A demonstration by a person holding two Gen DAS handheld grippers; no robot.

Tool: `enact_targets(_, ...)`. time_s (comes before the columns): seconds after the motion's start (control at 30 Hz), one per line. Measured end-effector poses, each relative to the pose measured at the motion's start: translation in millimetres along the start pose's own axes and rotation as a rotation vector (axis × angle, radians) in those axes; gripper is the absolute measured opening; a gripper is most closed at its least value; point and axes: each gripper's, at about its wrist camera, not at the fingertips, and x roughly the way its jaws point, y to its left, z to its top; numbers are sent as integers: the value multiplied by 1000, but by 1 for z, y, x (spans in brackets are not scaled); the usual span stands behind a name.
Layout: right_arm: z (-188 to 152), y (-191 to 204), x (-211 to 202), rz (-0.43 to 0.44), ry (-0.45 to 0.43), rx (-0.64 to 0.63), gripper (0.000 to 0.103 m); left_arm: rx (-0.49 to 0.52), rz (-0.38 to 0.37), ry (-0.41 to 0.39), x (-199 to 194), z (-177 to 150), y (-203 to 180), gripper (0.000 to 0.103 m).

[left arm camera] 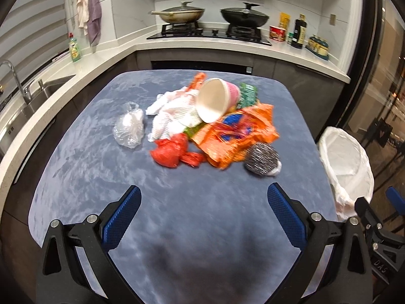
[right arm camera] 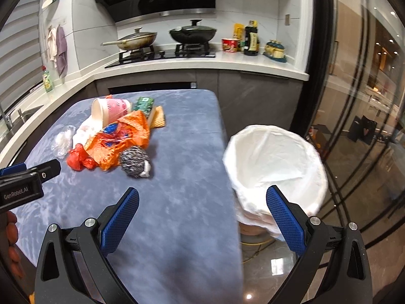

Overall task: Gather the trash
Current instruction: 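Grasp the pink paper cup with the left tool while the right tool grasps the steel scouring ball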

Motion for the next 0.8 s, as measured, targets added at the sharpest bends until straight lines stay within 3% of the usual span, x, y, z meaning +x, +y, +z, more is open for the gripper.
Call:
enact_targets(0.5,23,75,118,96,120,-23,96,-15,-14,22,70,49,41,96)
enact_targets(0.7,28,91,152,115,155,-22,96,-23,-63,28,96,67,43,96)
enact_targets(0.8,29,93,162,132,174,-13,86,-4,-84,16,106,76,37,96)
